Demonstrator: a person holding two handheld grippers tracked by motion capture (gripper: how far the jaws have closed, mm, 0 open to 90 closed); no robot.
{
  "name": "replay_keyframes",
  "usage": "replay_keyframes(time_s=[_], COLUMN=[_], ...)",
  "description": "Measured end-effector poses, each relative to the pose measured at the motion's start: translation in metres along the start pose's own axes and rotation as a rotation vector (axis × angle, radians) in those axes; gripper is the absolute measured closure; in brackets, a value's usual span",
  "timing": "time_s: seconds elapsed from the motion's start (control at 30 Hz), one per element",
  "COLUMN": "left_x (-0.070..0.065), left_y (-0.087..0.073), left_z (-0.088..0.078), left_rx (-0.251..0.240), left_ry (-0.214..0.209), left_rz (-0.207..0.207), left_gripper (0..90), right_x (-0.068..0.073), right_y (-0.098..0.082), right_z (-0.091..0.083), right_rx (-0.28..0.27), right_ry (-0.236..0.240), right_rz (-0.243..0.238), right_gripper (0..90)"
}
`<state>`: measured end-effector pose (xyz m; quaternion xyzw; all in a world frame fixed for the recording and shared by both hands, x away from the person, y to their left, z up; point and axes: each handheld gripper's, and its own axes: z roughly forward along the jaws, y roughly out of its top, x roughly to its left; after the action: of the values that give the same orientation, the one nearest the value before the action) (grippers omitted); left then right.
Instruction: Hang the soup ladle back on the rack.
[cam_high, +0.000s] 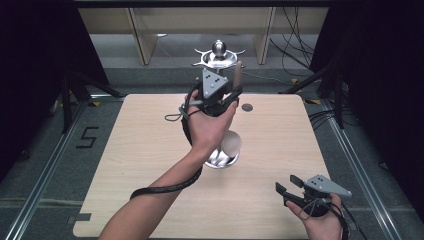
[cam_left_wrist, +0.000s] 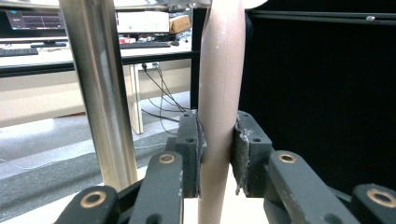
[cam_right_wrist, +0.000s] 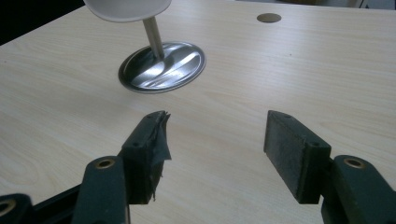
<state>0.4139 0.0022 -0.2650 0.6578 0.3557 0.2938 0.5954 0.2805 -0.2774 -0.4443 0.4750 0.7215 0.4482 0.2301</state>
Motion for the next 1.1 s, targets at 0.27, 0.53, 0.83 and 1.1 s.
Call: replay_keyframes(time_s=[0.27,0.53,0.83,1.1], left_x=[0.001,0.001,-0.003,0.002], left_y=[-0.001,-0.002,-0.010,-0.022], left_z=[-0.001,-0.002,-0.004,-0.012], left_rx=[-0.004,0.003,0.023,0.053], left_ry=[0.001,-0.004,-0.019,-0.047], left_rz=[0.024,0.091,0.122,0.168], left_gripper=[72.9,68.6,60.3,51.8], right_x=[0.000,0.000,0.000,0.001], right_y=[0.000,0.000,0.000,0.000], right_z=[0.001,0.000,0.001,0.000], right_rx=[-0.003,-0.005,-0.011,-0.003], right_ry=[0.000,-0.002,0.006,0.001], right_rz=[0.004,0.002,0.004,0.008], right_gripper=[39.9,39.9,39.8,39.7])
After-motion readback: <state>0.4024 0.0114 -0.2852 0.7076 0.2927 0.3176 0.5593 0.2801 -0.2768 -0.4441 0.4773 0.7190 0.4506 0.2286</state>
